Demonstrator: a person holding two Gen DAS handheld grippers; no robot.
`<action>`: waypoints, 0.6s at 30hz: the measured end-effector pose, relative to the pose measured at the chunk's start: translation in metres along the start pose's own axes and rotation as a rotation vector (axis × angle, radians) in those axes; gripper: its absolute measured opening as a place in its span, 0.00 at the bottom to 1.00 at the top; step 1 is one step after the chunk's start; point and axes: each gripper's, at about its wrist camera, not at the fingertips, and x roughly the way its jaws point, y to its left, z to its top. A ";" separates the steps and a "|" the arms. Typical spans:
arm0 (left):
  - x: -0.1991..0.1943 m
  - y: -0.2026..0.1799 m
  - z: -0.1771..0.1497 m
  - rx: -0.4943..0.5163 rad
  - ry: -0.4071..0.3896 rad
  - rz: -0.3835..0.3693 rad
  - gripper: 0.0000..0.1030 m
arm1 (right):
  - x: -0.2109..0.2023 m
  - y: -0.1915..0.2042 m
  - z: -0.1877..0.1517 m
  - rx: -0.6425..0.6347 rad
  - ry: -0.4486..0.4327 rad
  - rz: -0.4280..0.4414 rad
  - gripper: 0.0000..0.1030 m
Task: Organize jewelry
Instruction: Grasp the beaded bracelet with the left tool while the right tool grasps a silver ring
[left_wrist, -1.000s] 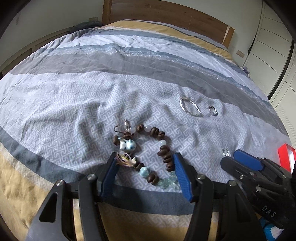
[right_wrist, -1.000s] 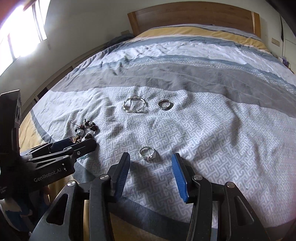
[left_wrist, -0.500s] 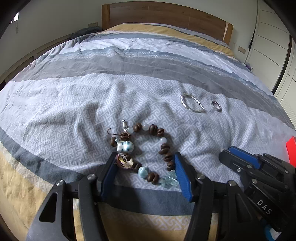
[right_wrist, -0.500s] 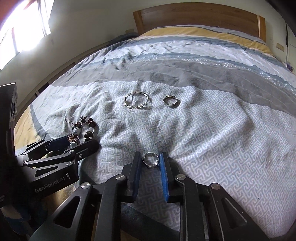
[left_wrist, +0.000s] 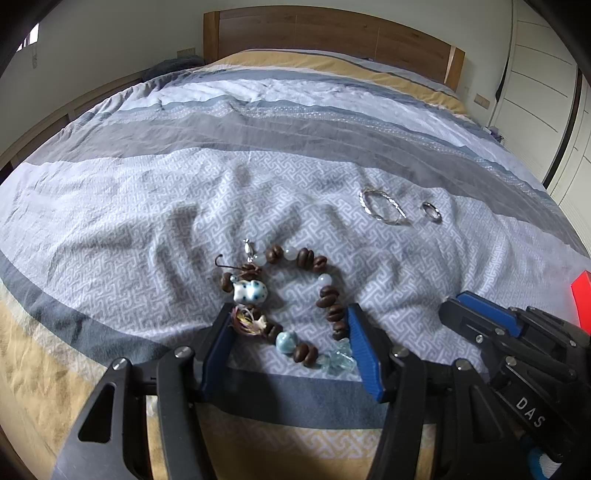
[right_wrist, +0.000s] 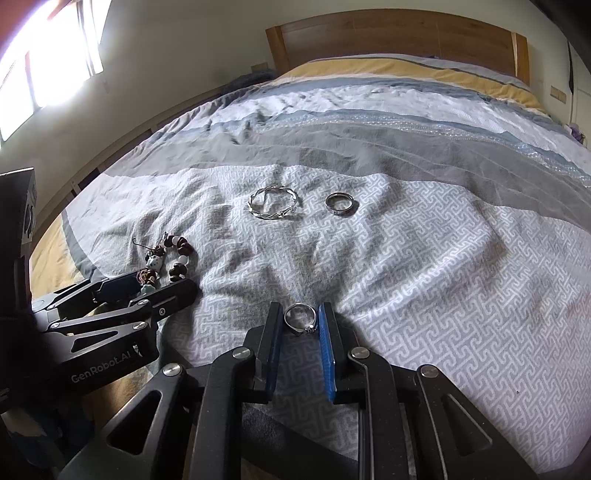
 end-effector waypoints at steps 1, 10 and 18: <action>0.000 0.000 0.000 0.001 -0.001 0.002 0.55 | 0.000 0.000 0.000 0.002 -0.001 0.002 0.19; 0.000 -0.001 -0.001 0.006 -0.005 0.008 0.54 | -0.001 -0.002 -0.001 0.006 -0.006 0.007 0.19; -0.001 -0.002 -0.001 0.008 -0.007 0.011 0.53 | -0.003 -0.001 -0.001 0.009 -0.012 0.009 0.19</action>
